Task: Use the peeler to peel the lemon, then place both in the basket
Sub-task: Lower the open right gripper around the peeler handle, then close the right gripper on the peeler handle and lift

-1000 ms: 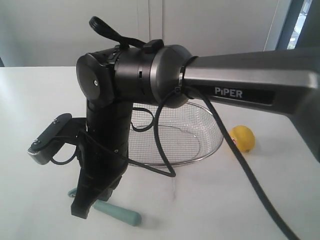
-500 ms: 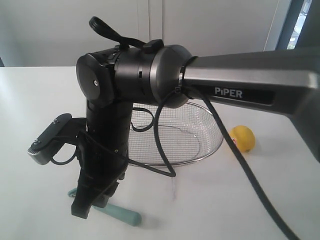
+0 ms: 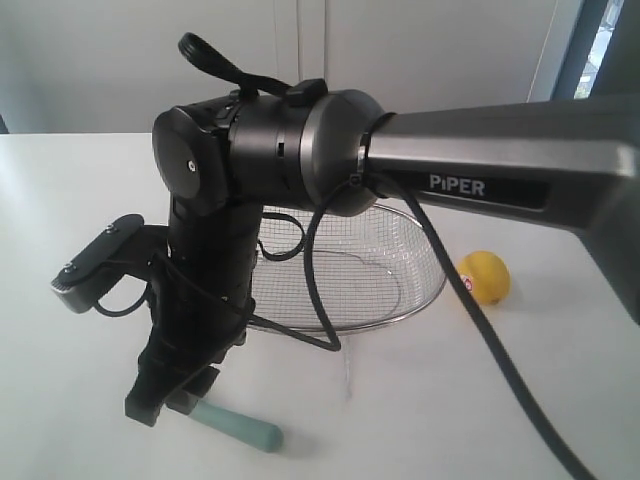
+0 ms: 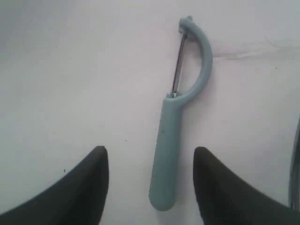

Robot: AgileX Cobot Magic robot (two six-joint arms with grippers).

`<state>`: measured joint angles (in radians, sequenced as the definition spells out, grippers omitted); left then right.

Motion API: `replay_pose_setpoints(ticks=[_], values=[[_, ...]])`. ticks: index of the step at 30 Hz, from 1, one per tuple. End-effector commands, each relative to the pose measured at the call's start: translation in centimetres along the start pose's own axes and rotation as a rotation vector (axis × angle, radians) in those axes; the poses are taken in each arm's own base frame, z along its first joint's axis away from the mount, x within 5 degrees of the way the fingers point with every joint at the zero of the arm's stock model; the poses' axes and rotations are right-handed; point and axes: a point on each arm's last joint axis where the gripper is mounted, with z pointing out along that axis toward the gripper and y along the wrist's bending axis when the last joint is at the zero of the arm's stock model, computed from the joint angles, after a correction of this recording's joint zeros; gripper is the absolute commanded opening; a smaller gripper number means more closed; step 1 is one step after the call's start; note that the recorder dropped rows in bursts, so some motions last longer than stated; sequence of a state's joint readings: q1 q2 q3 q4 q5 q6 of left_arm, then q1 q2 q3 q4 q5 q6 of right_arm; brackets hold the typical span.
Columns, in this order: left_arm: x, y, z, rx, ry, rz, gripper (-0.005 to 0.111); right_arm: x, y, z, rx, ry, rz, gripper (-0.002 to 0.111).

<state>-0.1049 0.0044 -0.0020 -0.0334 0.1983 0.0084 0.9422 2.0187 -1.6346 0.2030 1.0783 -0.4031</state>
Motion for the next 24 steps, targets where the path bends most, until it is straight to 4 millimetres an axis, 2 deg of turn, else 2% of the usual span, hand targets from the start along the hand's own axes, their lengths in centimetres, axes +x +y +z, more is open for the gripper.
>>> replay_pose_setpoints(ticks=[1, 8, 17, 24], values=[[0.0, -0.1, 0.0, 0.009, -0.006, -0.002, 0.0, -0.1, 0.1, -0.2, 0.013, -0.008, 0.083, 0.052], [0.0, -0.1, 0.0, 0.009, -0.006, -0.002, 0.0, 0.3, -0.2, -0.1, 0.045, 0.035, 0.068, 0.052], [0.0, -0.1, 0.0, 0.009, -0.006, -0.002, 0.0, 0.9, -0.5, 1.0, 0.068, 0.049, 0.061, 0.052], [0.0, -0.1, 0.0, 0.009, -0.006, -0.002, 0.0, 1.2, -1.1, 4.6, 0.048, 0.124, 0.062, 0.052]])
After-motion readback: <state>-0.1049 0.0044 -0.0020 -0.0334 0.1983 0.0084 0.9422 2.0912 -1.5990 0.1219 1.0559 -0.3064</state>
